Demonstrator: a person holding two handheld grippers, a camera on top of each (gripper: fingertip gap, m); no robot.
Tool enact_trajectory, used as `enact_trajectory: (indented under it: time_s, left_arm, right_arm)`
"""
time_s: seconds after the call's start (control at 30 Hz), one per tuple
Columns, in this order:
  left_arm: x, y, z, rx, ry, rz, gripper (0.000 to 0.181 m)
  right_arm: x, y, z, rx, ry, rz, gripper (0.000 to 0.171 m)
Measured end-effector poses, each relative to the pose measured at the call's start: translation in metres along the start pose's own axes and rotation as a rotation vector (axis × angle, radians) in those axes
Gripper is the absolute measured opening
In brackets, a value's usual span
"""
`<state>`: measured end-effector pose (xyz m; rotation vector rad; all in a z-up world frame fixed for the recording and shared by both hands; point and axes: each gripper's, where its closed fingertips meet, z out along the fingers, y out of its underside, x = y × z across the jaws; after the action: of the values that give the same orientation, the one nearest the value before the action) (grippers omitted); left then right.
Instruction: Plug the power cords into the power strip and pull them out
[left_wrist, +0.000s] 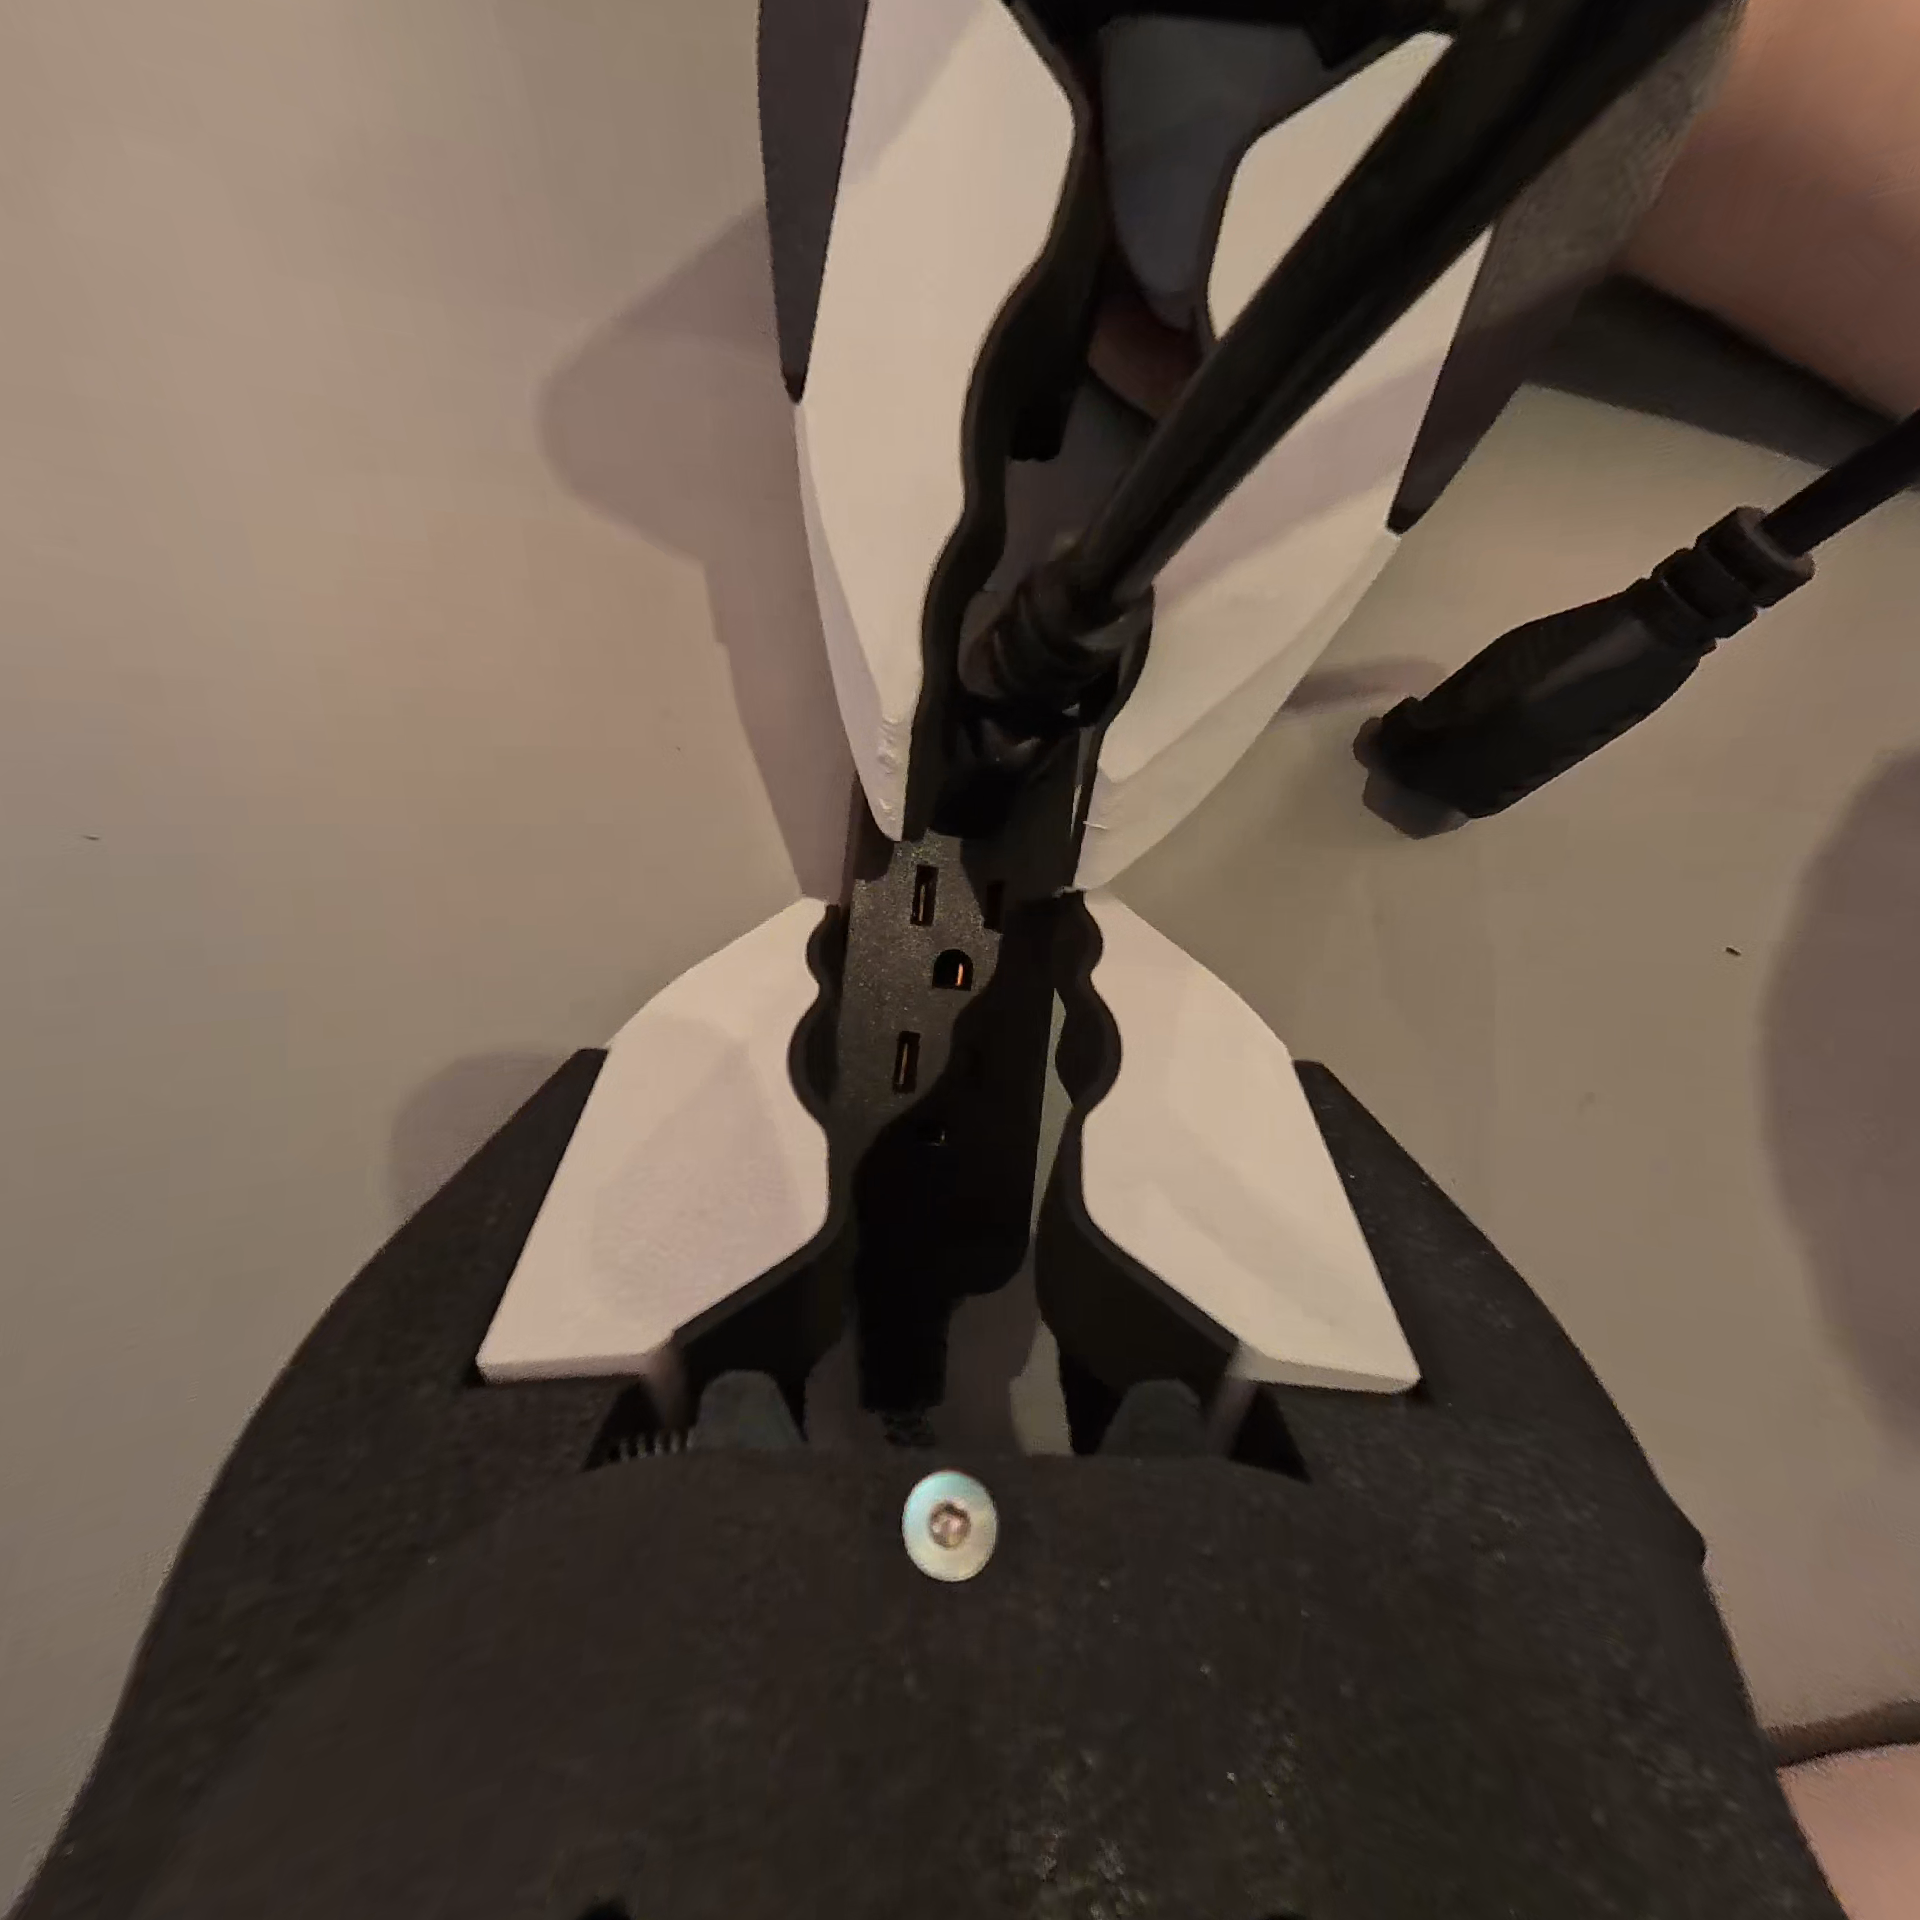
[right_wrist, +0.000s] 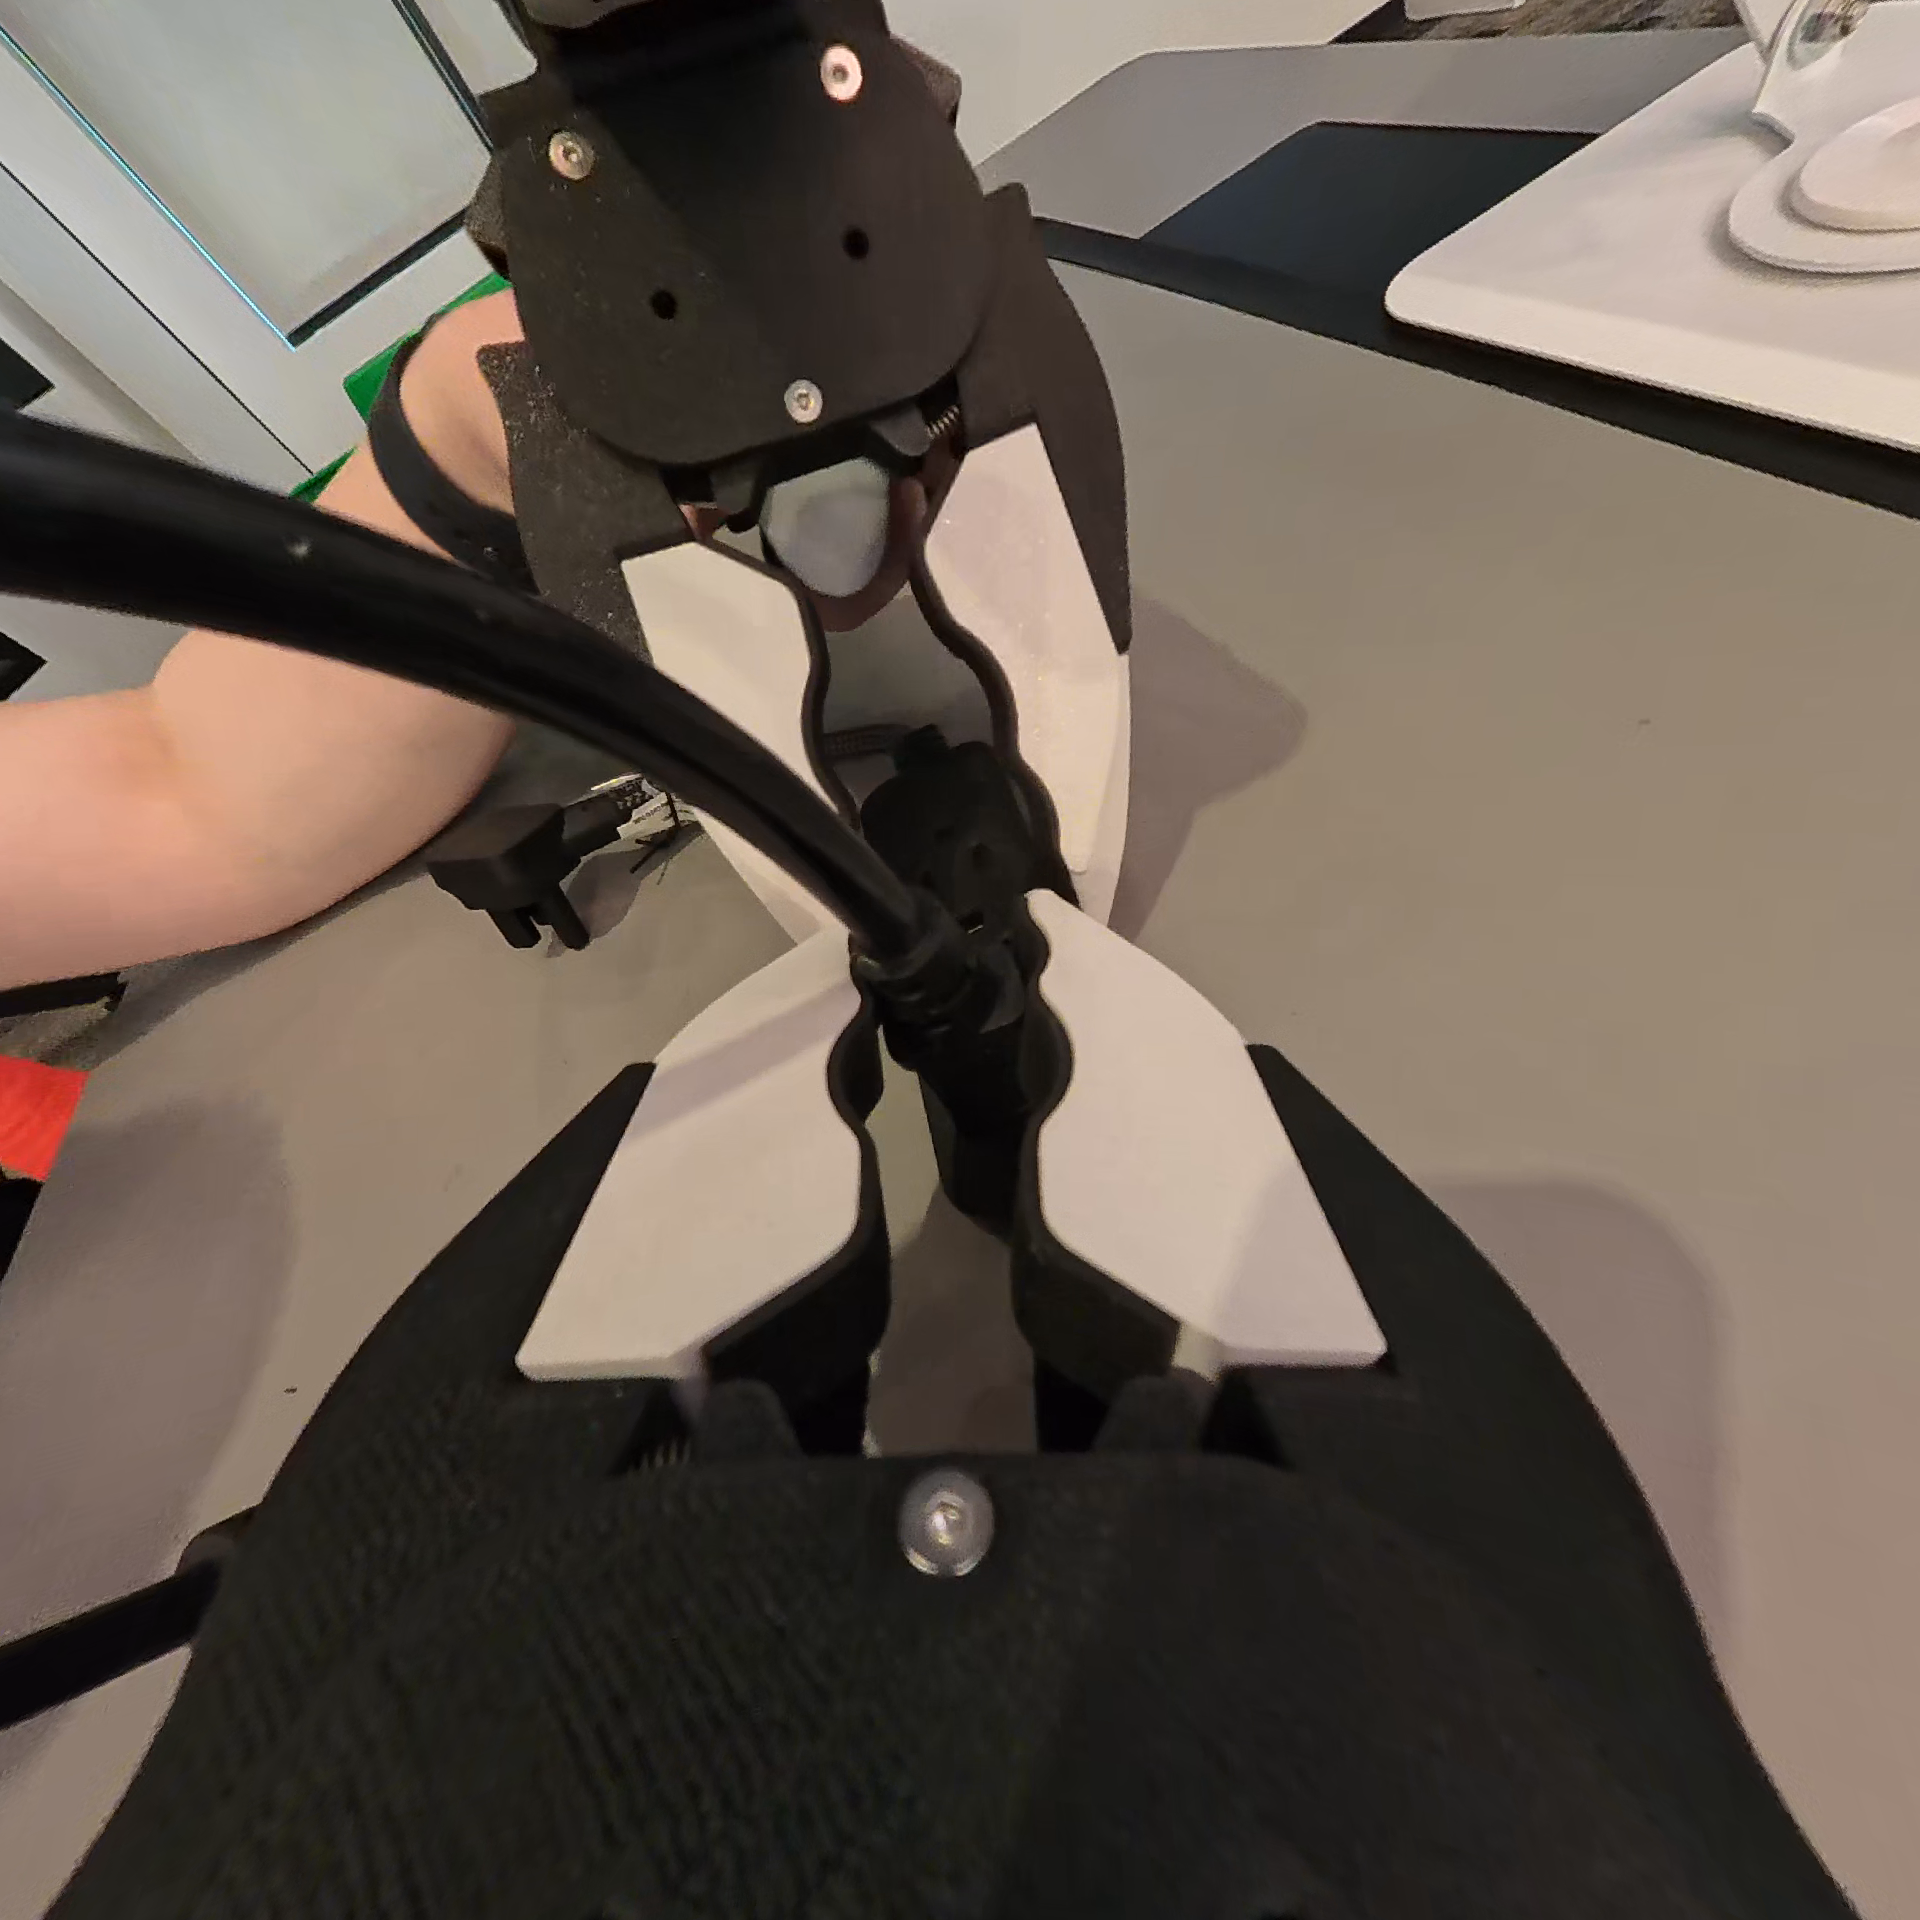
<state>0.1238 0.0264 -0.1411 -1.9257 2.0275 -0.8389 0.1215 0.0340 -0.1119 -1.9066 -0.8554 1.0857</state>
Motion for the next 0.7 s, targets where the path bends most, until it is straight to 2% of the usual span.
enact_trajectory:
  time_s: [0.1,0.2,0.37,0.47,0.53,0.7]
  left_arm:
    - [0.004,0.010,0.003,-0.098,-0.002,0.026,0.053]
    - [-0.004,0.019,0.005,-0.189,-0.099,0.081,0.045]
    - [-0.005,0.018,0.006,-0.204,-0.133,0.059,0.045]
    - [-0.007,0.019,0.008,-0.273,-0.220,0.110,0.045]
    - [-0.008,0.019,0.009,-0.305,-0.232,0.063,0.045]
    - [-0.008,0.018,0.010,-0.286,-0.221,0.094,0.045]
  right_arm:
    - [0.000,0.000,0.000,0.000,-0.004,0.004,0.024]
    - [0.000,0.000,0.000,0.000,-0.002,0.001,0.024]
    - [0.001,0.000,-0.001,0.003,0.008,-0.001,0.024]
    - [0.001,0.000,-0.001,0.006,0.013,-0.003,0.024]
    - [0.002,0.000,-0.002,0.006,0.015,-0.002,0.023]
    - [0.003,0.000,-0.002,0.008,0.023,-0.005,0.023]
